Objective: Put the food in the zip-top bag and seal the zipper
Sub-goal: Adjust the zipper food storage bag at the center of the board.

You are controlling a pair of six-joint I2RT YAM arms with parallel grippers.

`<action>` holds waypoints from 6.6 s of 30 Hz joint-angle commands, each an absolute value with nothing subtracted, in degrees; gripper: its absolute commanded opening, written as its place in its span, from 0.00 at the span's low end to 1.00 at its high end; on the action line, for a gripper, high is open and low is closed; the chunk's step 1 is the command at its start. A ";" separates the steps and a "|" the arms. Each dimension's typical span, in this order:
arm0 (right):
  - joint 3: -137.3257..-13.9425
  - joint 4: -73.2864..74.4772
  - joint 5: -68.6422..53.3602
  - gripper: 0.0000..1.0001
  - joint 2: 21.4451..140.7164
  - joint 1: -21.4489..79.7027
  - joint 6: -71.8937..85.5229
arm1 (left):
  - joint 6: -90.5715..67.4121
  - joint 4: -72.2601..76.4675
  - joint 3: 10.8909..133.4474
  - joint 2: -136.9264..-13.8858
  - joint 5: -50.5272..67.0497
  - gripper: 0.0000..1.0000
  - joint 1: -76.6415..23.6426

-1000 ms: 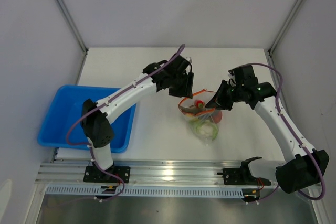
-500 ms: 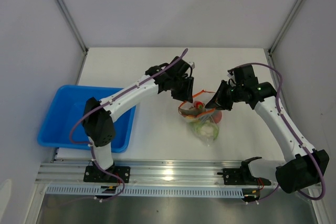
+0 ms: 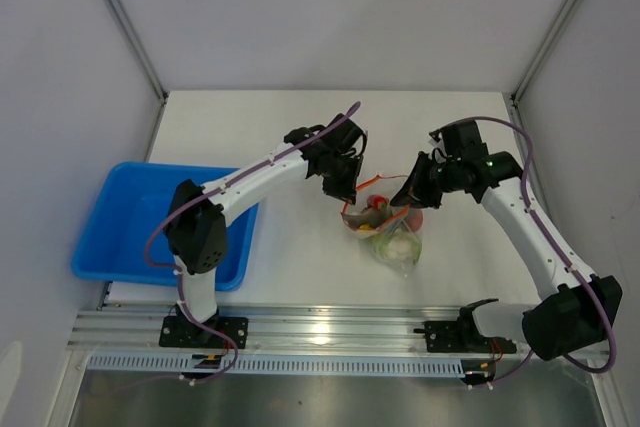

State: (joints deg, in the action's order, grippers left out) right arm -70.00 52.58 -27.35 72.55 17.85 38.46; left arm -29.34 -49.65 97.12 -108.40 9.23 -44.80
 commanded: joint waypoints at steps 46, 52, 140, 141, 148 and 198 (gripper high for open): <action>-90.23 60.18 -9.50 0.00 86.66 29.44 22.77 | -40.25 -54.40 105.62 -104.60 32.79 0.00 -38.93; -106.96 69.08 -12.38 0.00 87.81 30.06 24.08 | -42.45 -58.45 114.53 -98.80 30.85 0.01 -38.85; -115.40 80.24 -1.14 0.33 104.50 34.54 17.23 | -30.50 -58.54 92.82 -104.58 29.44 0.52 -41.57; -115.31 80.16 -1.06 0.32 104.41 34.54 17.14 | -30.41 -58.54 92.73 -104.68 29.36 0.49 -41.66; -113.65 80.68 0.00 0.19 103.63 34.72 16.79 | -28.74 -62.66 98.15 -105.73 29.10 0.01 -41.66; -87.19 69.34 -11.61 0.00 79.98 27.07 54.49 | -21.88 -42.37 95.02 -98.53 41.93 0.35 -47.37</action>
